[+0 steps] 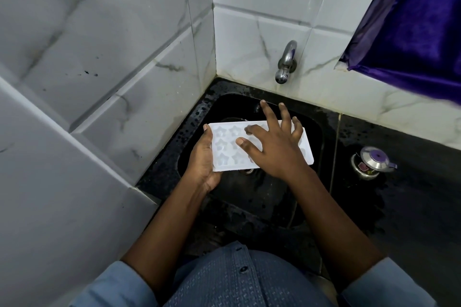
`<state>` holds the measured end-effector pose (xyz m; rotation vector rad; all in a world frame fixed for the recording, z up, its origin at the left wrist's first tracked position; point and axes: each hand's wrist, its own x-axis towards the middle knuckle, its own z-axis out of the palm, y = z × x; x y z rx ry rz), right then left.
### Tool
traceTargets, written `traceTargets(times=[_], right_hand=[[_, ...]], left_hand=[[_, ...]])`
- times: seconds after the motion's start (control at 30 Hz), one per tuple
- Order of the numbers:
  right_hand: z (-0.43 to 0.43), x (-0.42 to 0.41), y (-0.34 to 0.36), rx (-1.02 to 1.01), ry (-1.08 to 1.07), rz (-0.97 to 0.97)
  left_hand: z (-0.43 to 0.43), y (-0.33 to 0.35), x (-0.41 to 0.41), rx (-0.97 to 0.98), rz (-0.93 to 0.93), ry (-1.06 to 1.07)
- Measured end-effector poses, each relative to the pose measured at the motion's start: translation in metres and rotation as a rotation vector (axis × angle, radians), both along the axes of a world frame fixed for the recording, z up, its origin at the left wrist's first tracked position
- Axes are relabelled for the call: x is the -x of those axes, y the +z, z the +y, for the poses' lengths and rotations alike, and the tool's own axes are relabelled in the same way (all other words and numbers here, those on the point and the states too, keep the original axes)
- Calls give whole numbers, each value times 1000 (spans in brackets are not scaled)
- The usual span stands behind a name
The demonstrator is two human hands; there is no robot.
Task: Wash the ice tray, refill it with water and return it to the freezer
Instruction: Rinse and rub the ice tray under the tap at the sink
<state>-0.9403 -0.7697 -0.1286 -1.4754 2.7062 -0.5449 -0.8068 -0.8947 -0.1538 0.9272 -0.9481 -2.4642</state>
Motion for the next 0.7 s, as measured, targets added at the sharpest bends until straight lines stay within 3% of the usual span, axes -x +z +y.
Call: traceTargets(times=[0.7], right_hand=[[2, 0, 1, 10, 11, -5]], left_hand=[[3, 5, -1, -12, 26, -16]])
